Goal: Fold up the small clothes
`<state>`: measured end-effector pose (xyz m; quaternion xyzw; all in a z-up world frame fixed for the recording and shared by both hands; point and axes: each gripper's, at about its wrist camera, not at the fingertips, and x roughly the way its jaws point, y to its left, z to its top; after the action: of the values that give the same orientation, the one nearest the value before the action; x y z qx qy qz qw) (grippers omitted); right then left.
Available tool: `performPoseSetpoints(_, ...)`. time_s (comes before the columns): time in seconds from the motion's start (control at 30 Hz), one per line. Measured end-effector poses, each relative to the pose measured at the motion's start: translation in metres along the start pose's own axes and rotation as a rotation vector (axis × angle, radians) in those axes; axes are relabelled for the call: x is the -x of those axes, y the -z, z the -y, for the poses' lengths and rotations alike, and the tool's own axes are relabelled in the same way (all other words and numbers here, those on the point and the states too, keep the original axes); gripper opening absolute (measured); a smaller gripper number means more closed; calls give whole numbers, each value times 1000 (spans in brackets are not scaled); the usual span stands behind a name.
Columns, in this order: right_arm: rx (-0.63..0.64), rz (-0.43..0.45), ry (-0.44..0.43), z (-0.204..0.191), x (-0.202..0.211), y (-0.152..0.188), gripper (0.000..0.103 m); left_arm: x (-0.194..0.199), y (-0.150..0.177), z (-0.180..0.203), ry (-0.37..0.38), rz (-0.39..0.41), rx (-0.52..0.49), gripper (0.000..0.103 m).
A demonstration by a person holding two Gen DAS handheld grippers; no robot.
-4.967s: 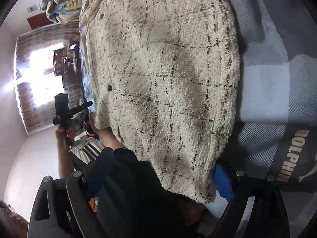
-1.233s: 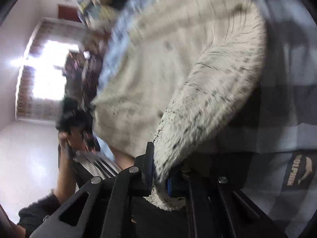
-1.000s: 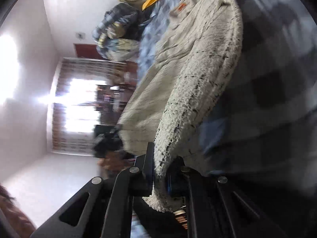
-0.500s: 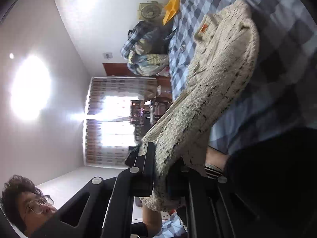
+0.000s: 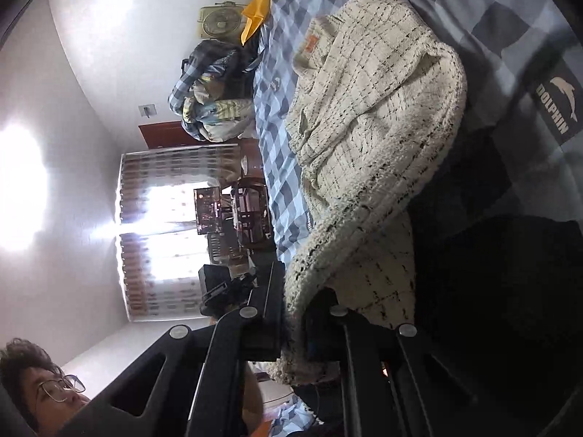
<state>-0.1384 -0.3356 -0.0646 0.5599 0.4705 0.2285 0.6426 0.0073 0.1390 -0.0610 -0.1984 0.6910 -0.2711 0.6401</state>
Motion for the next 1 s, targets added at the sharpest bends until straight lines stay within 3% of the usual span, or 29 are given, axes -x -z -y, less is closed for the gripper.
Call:
performPoseSetpoints(0.03,12,3,20,-3,1,-2,6,-8,-1,0,-10,-57,10,37)
performPoseSetpoints(0.07,20,1,26,-3,4,0,6,-17,0,-5,11,-118,44,77)
performPoseSetpoints(0.1,24,0,29,-1,9,4,6,-21,-1,-7,19,-142,76,93)
performPoseSetpoints(0.13,27,1,34,-2,10,3,6,-23,-3,-9,7,-151,97,103)
performPoseSetpoints(0.2,30,-1,41,3,12,6,6,-27,-6,-8,-75,-185,83,103)
performPoseSetpoints(0.4,10,-2,45,8,10,7,6,-53,-7,-24,-168,-325,141,103)
performPoseSetpoints(0.5,10,-5,43,8,10,7,6,-78,-9,-36,-308,-376,127,103)
performPoseSetpoints(0.53,13,-3,46,6,10,8,6,-83,-9,-41,-335,-392,132,102)
performPoseSetpoints(0.6,21,-2,53,4,10,8,6,-91,-4,-49,-316,-450,185,89)
performPoseSetpoints(0.7,27,2,54,3,10,9,6,-97,0,-38,-288,-475,137,76)
performPoseSetpoints(0.77,23,6,50,3,10,8,6,-104,6,-33,-279,-508,118,35)
performPoseSetpoints(0.83,23,10,45,3,9,7,6,-105,10,-26,-287,-509,77,23)
performPoseSetpoints(0.87,23,12,44,4,9,6,6,-103,11,-20,-290,-491,42,12)
performPoseSetpoints(1.0,30,19,47,2,10,7,6,-77,14,-2,-255,-381,-36,7)
